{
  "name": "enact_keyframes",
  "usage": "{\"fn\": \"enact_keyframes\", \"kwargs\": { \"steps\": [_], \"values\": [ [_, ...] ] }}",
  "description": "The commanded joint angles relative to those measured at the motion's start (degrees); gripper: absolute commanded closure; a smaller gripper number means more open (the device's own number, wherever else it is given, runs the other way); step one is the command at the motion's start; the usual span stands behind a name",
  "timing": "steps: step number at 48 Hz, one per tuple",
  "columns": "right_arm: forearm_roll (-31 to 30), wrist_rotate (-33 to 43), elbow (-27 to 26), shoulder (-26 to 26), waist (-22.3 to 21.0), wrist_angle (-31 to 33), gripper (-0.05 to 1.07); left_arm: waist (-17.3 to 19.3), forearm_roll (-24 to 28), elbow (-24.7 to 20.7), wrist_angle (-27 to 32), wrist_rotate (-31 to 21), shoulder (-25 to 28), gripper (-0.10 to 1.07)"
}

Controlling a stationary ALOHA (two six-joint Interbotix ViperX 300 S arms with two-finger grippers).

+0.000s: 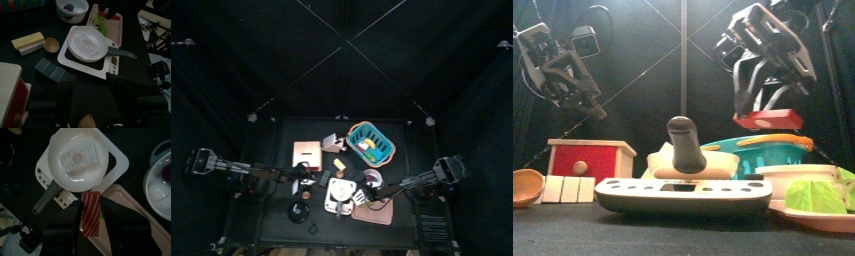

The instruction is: Place salmon on rice

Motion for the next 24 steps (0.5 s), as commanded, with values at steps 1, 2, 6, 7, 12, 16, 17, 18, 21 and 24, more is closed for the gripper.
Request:
{"fn": "enact_keyframes", "kwargs": {
  "steps": [1,2,6,7,12,16,17,18,21,24],
  "values": [
    [0.4,0.1,-1.7,-0.7,-1.9,-0.8,0.42,0.0,0.1,-0.5,-0.4,0.1,-0.1,0.11],
    [1.0,0.2,-2.0,-0.5,-2.5,-0.8,0.42,0.0,0.1,-0.5,-0.4,0.1,-0.1,0.11],
    [2.5,0.2,-3.1,0.3,-4.1,-1.3,0.42,0.0,0.1,-0.5,-0.4,0.1,-0.1,0.11],
    [2.6,0.1,-3.3,0.4,-4.4,-1.6,0.42,0.0,0.0,-0.5,-0.4,0.1,-0.1,0.11],
    [2.5,0.1,-4.7,0.9,-5.4,-3.1,0.42,-0.1,0.0,-0.5,-0.4,0.0,-0.1,0.11],
    [2.1,0.1,-5.2,1.0,-6.1,-4.5,0.42,-0.1,0.0,-0.4,-0.4,0.0,-0.1,0.11],
    [1.9,0.1,-5.2,1.0,-6.1,-4.7,0.42,-0.1,0.0,-0.4,-0.4,0.0,-0.1,0.11],
    [1.7,0.0,-5.2,1.0,-6.2,-4.7,0.42,0.0,0.0,-0.3,-0.4,0.0,-0.1,0.11],
    [1.0,0.0,-5.1,1.0,-6.2,-4.4,0.42,-0.1,0.0,-0.1,-0.4,0.0,-0.1,0.11],
    [1.1,0.1,-5.2,1.0,-6.4,-3.8,0.42,-0.1,-0.1,-0.1,-0.4,0.0,-0.1,0.11]
  ]
}}
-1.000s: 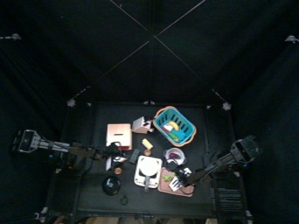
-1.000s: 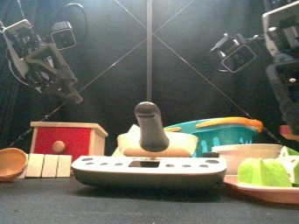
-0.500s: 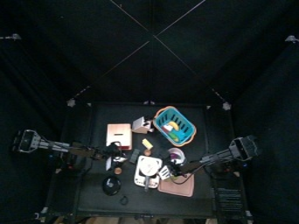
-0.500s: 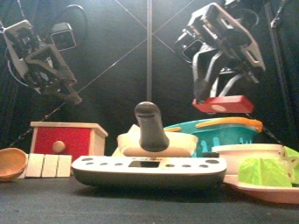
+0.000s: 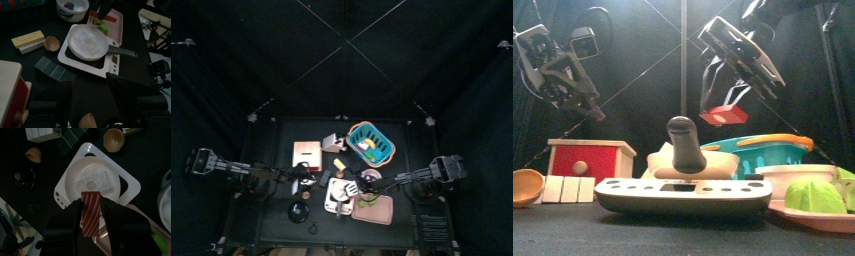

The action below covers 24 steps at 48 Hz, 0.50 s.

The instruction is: Place salmon on rice

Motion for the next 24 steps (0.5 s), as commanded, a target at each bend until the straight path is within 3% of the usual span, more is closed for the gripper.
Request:
{"fn": "enact_keyframes", "kwargs": {
  "steps": [1,14,24],
  "values": [
    [-0.1,0.0,-1.5,-1.0,-0.4,0.6,0.42,0.0,0.0,-0.6,-0.4,0.0,-0.1,0.11],
    [-1.0,0.2,-5.4,1.3,-1.7,5.8,0.41,0.0,-0.1,-0.8,-0.4,-0.1,-0.1,0.11],
    [-1.4,1.8,-6.3,1.4,-2.0,3.3,0.41,0.0,-1.1,-0.6,-0.2,-0.1,-0.1,0.11]
  ]
}}
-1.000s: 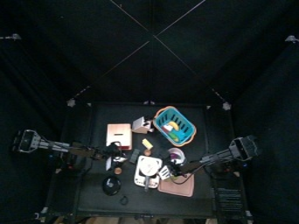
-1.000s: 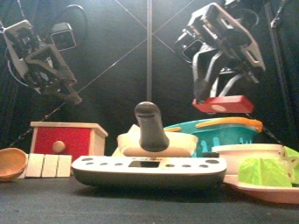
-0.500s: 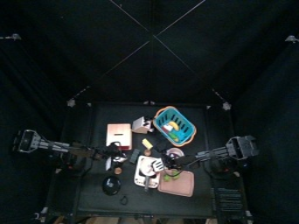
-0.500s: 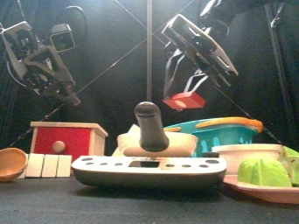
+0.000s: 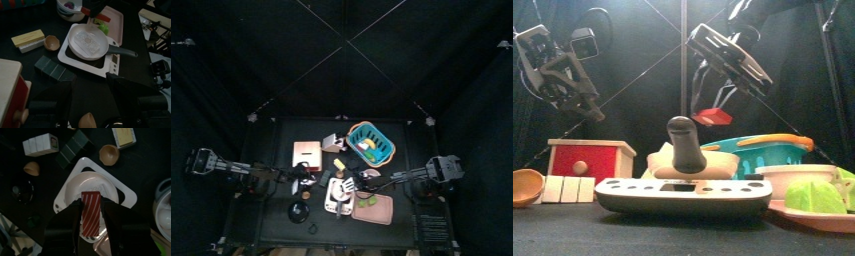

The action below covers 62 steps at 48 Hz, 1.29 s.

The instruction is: Place salmon on rice

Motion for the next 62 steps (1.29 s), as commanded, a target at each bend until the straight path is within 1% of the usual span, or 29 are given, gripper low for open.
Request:
{"fn": "enact_keyframes", "kwargs": {
  "steps": [1,5,10,17,22,25,32,37,41,43,47,51,57,62],
  "values": [
    [0.7,1.1,-1.1,-1.2,-0.6,-1.9,0.41,0.0,-0.6,-0.6,-0.1,0.1,-0.1,0.11],
    [1.7,5.3,-0.2,-1.0,-1.1,-4.5,0.41,0.1,-0.6,-0.5,0.0,0.2,-0.1,0.11],
    [1.4,11.1,1.4,-0.9,-1.6,-6.6,0.41,0.4,-0.4,-0.7,0.1,0.3,-0.4,0.11],
    [-0.4,18.7,2.5,-0.4,-1.4,-6.2,0.41,2.0,-0.3,-0.5,0.3,0.3,-2.5,0.11],
    [-3.2,25.2,1.7,0.5,-1.1,-2.5,0.41,3.6,-0.1,0.2,0.9,0.3,-4.9,0.11],
    [-4.7,29.4,0.0,1.3,-0.7,1.0,0.41,4.9,0.3,0.8,1.1,0.4,-6.3,0.11],
    [-8.0,35.3,-4.5,2.8,1.8,8.3,0.41,9.8,0.6,2.4,1.8,0.3,-10.6,0.11],
    [-7.7,38.9,-8.5,4.8,3.5,12.7,0.41,12.9,0.5,2.9,2.3,0.3,-13.6,0.11],
    [-7.4,40.8,-11.3,6.2,4.7,14.9,0.41,13.8,0.7,3.3,2.3,0.3,-15.5,0.11],
    [-6.5,42.1,-12.7,7.6,5.4,16.2,0.41,13.6,0.7,3.8,2.3,0.4,-16.1,0.11],
    [-4.3,45.4,-15.1,9.7,6.1,18.3,0.41,13.8,0.6,4.7,2.3,0.3,-16.3,0.11],
    [-4.1,48.3,-17.3,11.3,6.8,20.0,0.41,14.0,0.5,5.4,2.4,0.3,-16.3,0.11],
    [-4.5,53.2,-19.1,13.3,7.3,24.0,0.41,14.2,0.4,5.4,2.4,0.2,-16.3,0.11],
    [-5.9,54.9,-19.4,13.3,7.1,24.7,0.41,14.1,0.1,5.5,2.4,0.2,-16.3,0.11]
  ]
}}
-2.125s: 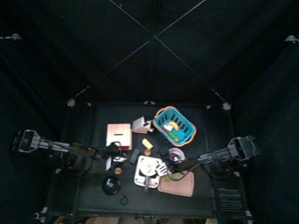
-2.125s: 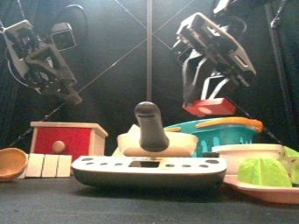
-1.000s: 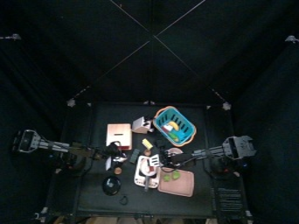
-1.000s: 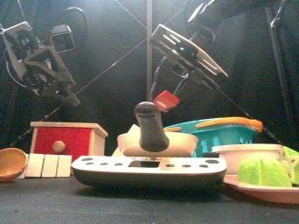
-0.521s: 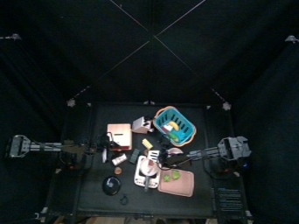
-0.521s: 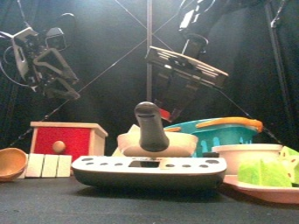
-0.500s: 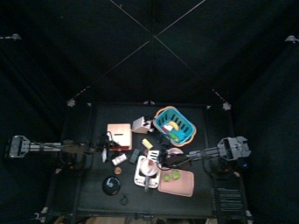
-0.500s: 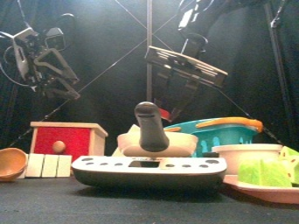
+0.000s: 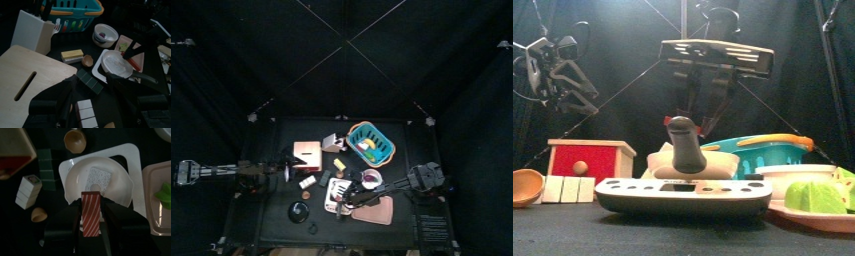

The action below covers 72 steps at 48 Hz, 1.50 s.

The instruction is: Place salmon on rice

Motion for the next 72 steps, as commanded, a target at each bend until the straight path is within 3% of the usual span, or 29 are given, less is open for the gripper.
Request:
{"fn": "enact_keyframes", "kwargs": {
  "steps": [1,39,72],
  "values": [
    [-1.5,1.5,-1.7,-1.7,-0.3,0.8,0.41,0.1,-0.4,-0.5,-0.2,0.0,0.0,0.11],
    [2.5,1.9,-2.4,0.3,-3.7,2.2,0.41,0.3,-1.4,0.3,-0.2,0.2,0.0,0.11],
    [4.4,1.8,-2.1,1.3,-4.2,2.3,0.41,0.3,-1.3,0.6,-0.2,0.2,0.0,0.11]
  ]
}}
